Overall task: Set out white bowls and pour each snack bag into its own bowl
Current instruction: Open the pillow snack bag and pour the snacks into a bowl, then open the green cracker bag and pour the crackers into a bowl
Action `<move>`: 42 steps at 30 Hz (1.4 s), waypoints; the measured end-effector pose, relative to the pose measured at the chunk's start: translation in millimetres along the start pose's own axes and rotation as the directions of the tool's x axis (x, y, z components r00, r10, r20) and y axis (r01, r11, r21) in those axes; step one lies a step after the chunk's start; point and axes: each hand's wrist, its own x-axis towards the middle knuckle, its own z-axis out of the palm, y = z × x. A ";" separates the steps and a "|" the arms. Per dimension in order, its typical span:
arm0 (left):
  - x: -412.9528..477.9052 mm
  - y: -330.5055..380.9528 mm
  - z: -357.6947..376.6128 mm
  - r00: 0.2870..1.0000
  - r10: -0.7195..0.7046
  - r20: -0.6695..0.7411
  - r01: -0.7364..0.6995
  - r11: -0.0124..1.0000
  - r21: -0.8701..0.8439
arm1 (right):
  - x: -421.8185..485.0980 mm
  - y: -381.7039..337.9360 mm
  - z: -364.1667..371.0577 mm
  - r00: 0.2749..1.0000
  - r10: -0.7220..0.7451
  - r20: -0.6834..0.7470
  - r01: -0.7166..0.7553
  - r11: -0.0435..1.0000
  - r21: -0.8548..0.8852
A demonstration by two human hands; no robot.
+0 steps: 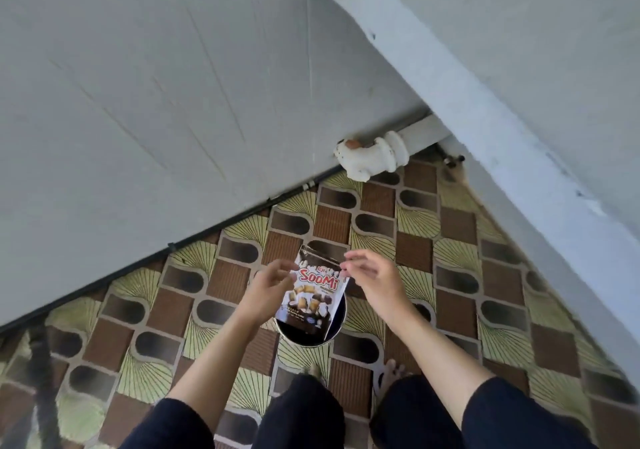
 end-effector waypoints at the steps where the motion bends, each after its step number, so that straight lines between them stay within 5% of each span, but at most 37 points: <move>1: -17.5 27.6 -3.0 0.998 0.055 -0.006 -0.055 0.998 0.004 | -13.1 -22.5 -9.4 1.000 -0.018 -0.007 0.018 1.000 0.018; 6: -108.5 179.0 -9.3 0.916 0.402 0.014 -0.402 0.916 0.006 | -89.2 -148.8 -72.3 0.978 -0.198 -0.059 0.203 0.974 0.103; 12: -185.2 344.4 45.8 0.646 0.749 0.147 -0.758 0.652 0.013 | -171.0 -257.3 -195.2 0.826 -0.425 -0.370 0.504 0.852 0.145; 18: -226.8 454.3 175.7 0.387 0.858 0.337 -0.903 0.426 -0.050 | -247.4 -268.2 -338.1 0.599 -0.470 -0.648 0.641 0.767 0.036; 23: -243.9 517.4 297.4 0.265 0.862 0.432 -0.931 0.346 -0.120 | -291.5 -239.5 -454.4 0.436 -0.465 -0.771 0.651 0.754 -0.087; 27: -241.0 555.4 379.8 0.289 0.832 0.474 -0.910 0.392 -0.132 | -308.2 -220.2 -526.9 0.369 -0.406 -0.836 0.593 0.795 -0.125; 32: -202.5 586.4 462.3 0.409 0.781 0.472 -0.868 0.493 -0.064 | -286.3 -193.9 -594.1 0.329 -0.326 -0.886 0.499 0.857 -0.130; 42: -110.5 597.5 555.1 0.588 0.666 0.459 -0.763 0.645 0.041 | -211.6 -159.4 -638.4 0.364 -0.185 -0.913 0.329 0.943 -0.060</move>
